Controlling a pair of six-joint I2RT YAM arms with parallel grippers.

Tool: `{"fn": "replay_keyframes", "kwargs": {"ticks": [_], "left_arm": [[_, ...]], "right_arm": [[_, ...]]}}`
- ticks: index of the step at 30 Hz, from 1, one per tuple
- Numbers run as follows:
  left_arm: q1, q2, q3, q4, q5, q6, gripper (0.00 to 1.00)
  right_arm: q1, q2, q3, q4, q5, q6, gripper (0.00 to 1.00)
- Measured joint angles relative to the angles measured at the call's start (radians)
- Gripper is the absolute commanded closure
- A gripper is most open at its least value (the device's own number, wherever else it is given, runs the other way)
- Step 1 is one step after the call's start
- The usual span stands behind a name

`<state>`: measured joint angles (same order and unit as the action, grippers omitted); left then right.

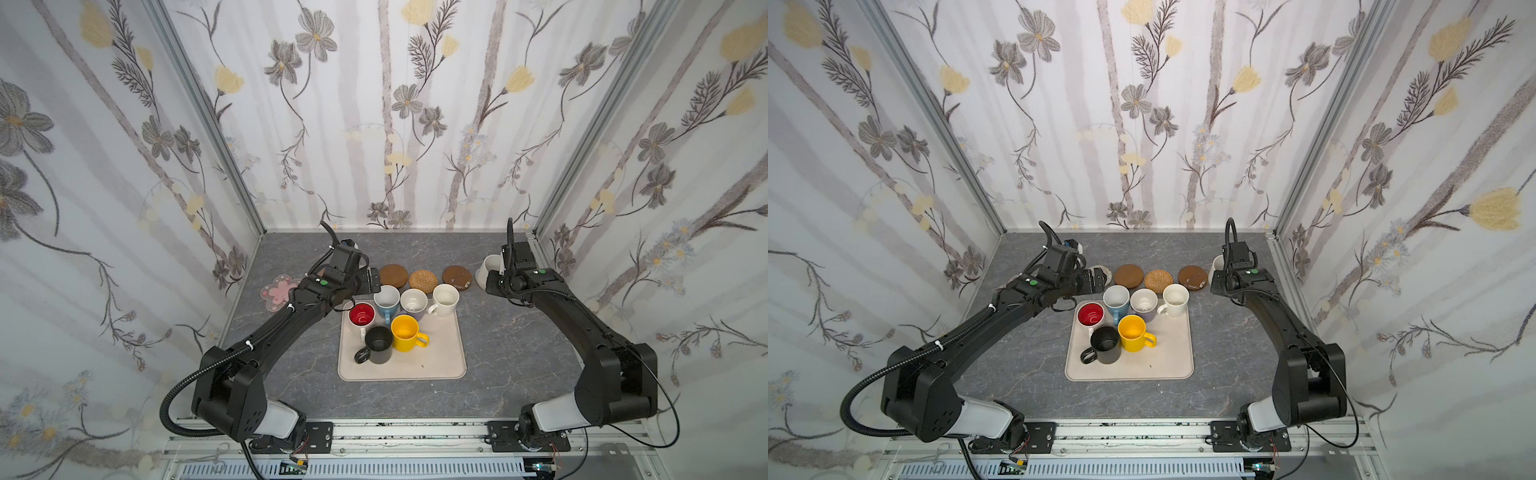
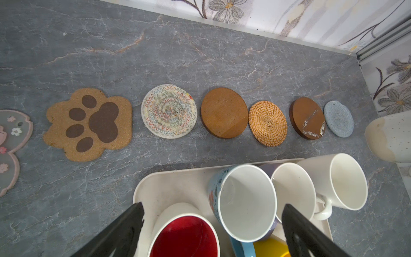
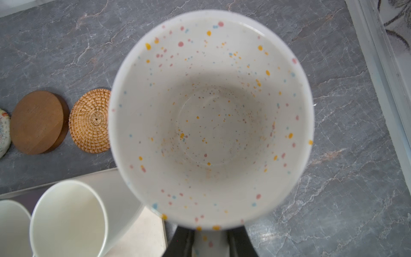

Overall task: Place cups on coasters
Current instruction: Place the cup on the coaster.

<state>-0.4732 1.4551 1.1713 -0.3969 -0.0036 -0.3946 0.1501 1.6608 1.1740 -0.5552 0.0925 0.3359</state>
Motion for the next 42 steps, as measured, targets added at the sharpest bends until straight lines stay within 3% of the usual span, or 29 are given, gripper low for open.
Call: {"fn": "replay_keyframes", "kwargs": {"ticks": [24, 42], "left_arm": [[0.038, 0.139, 0.098, 0.000, -0.004, 0.025, 0.00], [0.045, 0.150, 0.092, 0.000, -0.003, 0.029, 0.00]], "right_arm": [[-0.066, 0.298, 0.243, -0.017, 0.008, -0.017, 1.00], [-0.072, 0.380, 0.266, -0.018, 0.008, -0.031, 0.96]]}}
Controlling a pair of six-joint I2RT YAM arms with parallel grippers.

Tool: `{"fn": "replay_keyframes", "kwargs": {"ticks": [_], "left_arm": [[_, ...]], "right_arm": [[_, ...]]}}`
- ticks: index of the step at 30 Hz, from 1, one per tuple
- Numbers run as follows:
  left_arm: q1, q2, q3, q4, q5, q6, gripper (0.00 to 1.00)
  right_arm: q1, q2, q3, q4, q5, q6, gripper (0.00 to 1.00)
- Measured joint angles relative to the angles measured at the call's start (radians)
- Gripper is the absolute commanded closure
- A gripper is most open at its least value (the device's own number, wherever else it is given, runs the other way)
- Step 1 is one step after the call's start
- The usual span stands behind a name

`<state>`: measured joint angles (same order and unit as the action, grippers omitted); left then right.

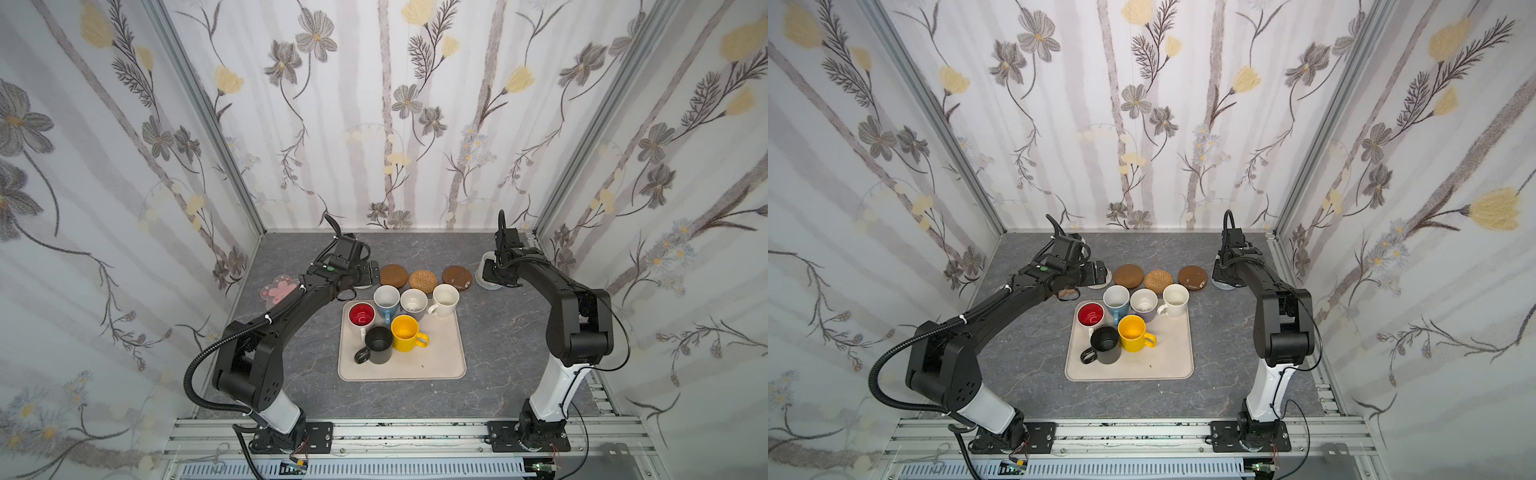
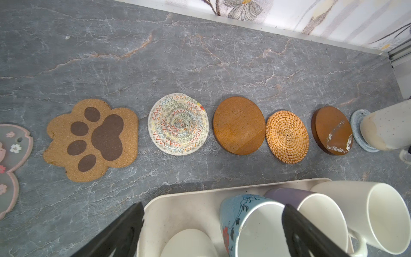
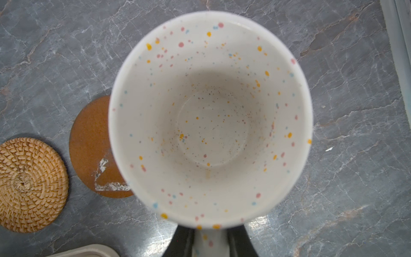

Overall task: Place cups on coasters
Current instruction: Place the cup on the coaster.

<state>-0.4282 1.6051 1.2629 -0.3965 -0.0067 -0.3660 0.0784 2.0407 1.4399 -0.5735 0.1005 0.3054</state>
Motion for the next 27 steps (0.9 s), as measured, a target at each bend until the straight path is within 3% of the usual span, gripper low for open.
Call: {"fn": "replay_keyframes", "kwargs": {"ticks": [10, 19, 22, 25, 27], "left_arm": [[0.000, 0.000, -0.004, 0.000, 0.001, 0.000, 0.00], [0.000, -0.013, -0.013, 0.000, 0.004, 0.000, 0.00], [0.000, -0.027, -0.020, 0.000, 0.003, 0.000, 0.00], [0.000, -0.044, -0.026, 0.000, 0.003, -0.001, 0.00], [0.000, -0.057, -0.032, 0.001, 0.002, -0.002, 0.00]], "right_arm": [[0.000, 0.007, -0.004, 0.015, 0.000, -0.004, 0.53], [0.000, -0.023, -0.030, 0.040, 0.003, -0.008, 0.31], [0.000, -0.043, -0.041, 0.040, 0.003, -0.008, 0.21], [0.000, -0.085, -0.063, 0.043, 0.007, -0.008, 0.03], [0.000, -0.124, -0.084, 0.048, 0.011, -0.011, 0.00]]}}
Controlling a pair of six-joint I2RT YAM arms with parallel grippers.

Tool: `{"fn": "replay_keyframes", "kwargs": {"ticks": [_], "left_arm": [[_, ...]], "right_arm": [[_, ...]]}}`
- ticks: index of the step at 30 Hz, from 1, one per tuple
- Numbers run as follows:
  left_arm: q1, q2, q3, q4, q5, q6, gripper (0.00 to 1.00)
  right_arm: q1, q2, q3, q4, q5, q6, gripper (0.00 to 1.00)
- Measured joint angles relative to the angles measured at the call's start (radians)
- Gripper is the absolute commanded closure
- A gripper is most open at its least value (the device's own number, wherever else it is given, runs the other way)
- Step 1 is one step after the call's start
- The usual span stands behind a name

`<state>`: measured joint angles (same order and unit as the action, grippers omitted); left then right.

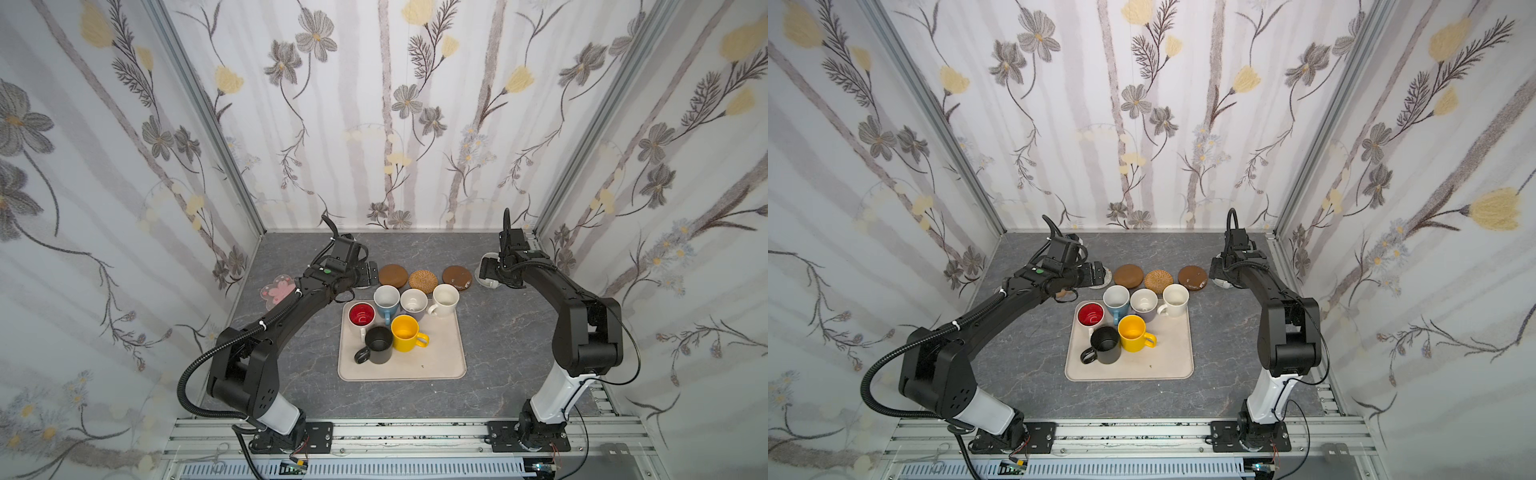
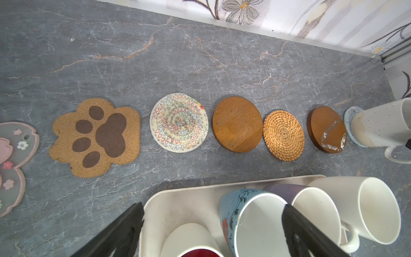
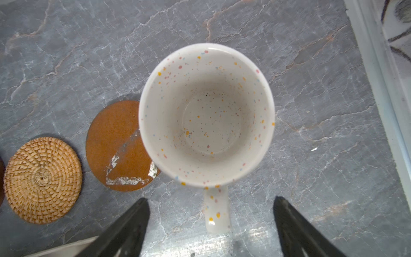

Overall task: Place cups on coasters
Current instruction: Place the cup on the coaster, then pick up the cup from the tray.

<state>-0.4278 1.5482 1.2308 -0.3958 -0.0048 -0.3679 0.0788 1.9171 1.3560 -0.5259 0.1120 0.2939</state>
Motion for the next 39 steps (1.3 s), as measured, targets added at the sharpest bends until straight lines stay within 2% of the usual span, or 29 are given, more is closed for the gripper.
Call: {"fn": "replay_keyframes", "kwargs": {"ticks": [7, 12, 23, 30, 35, 39], "left_arm": [[0.000, -0.063, -0.035, 0.001, -0.002, -0.006, 0.00], [-0.003, -0.126, -0.100, 0.002, -0.002, -0.020, 0.00], [-0.011, -0.292, -0.284, 0.003, -0.001, -0.030, 0.00], [-0.018, -0.414, -0.381, 0.002, 0.002, -0.038, 0.00], [-0.023, -0.462, -0.418, 0.003, 0.006, -0.060, 0.00], [-0.031, -0.489, -0.450, 0.003, 0.005, -0.085, 0.00]], "right_arm": [[0.006, -0.157, -0.095, 0.020, 0.003, -0.006, 0.00], [0.051, -0.277, -0.198, 0.053, -0.010, 0.027, 0.00], [0.218, -0.549, -0.462, 0.133, -0.028, 0.216, 0.00], [0.324, -0.714, -0.612, 0.182, -0.040, 0.356, 0.07], [0.428, -0.743, -0.684, 0.213, -0.060, 0.460, 0.09], [0.508, -0.700, -0.689, 0.269, -0.063, 0.529, 0.09]]}}
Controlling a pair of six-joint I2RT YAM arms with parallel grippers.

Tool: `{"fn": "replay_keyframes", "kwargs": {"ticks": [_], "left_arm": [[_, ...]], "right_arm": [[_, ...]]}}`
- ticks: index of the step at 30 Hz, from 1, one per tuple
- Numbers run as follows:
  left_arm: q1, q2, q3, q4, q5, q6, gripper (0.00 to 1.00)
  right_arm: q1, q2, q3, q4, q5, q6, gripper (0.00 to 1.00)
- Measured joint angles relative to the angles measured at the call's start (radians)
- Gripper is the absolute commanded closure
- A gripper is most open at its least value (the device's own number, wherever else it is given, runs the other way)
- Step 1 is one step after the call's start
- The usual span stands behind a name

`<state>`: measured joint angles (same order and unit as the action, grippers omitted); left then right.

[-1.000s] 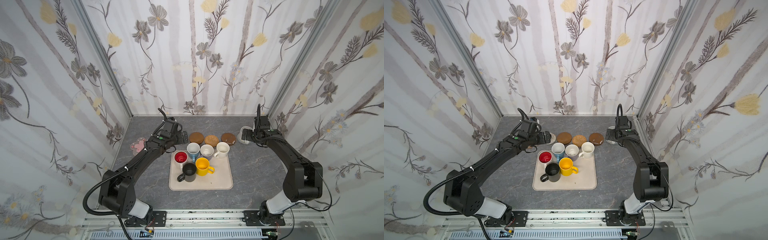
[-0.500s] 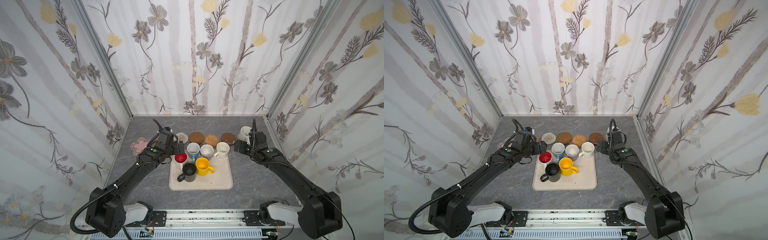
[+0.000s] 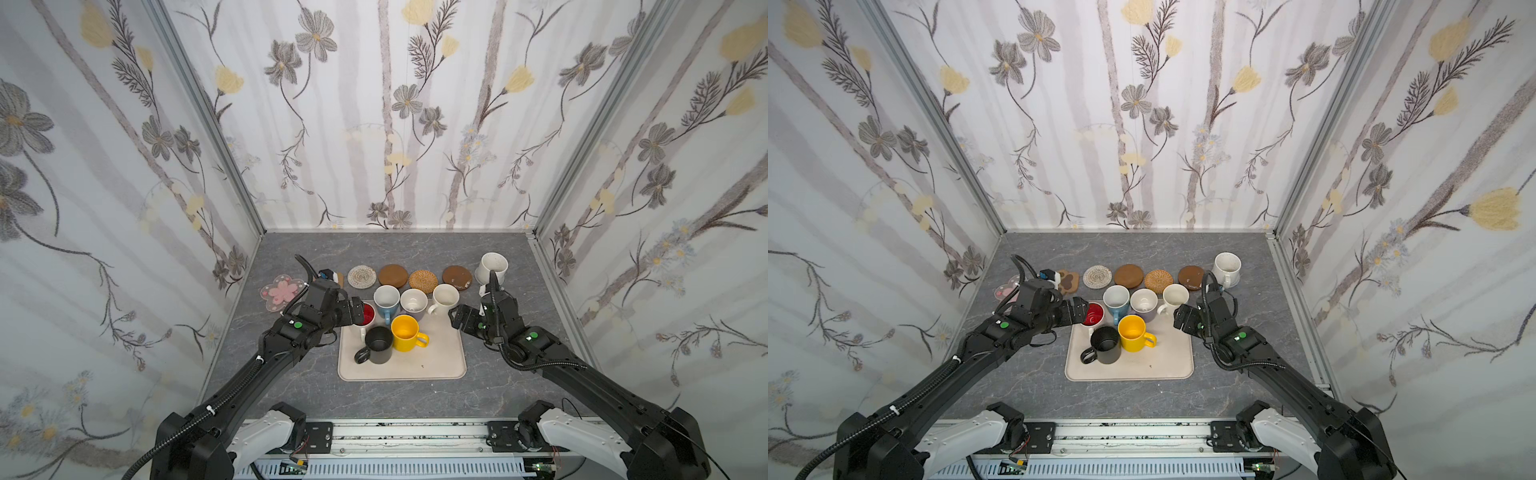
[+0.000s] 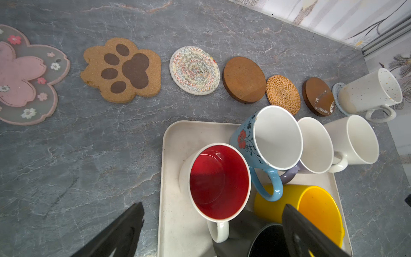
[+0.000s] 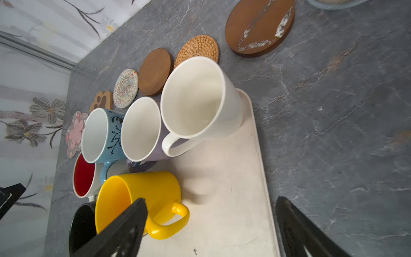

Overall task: Place cups on coasters
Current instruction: Pick up the cup from the tray.

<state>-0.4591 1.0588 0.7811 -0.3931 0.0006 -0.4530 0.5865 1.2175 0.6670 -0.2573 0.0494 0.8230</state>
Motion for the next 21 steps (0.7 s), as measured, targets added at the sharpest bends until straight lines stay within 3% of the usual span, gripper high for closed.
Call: {"fn": "replay_keyframes", "kwargs": {"ticks": [5, 21], "left_arm": [[-0.005, -0.031, -0.019, 0.000, -0.008, -0.011, 0.00], [-0.005, -0.049, -0.022, 0.000, -0.007, -0.009, 0.00]], "right_arm": [[0.054, 0.094, 0.043, 0.047, -0.013, 0.051, 0.09], [0.084, 0.285, 0.124, 0.133, -0.013, 0.144, 0.12]]}}
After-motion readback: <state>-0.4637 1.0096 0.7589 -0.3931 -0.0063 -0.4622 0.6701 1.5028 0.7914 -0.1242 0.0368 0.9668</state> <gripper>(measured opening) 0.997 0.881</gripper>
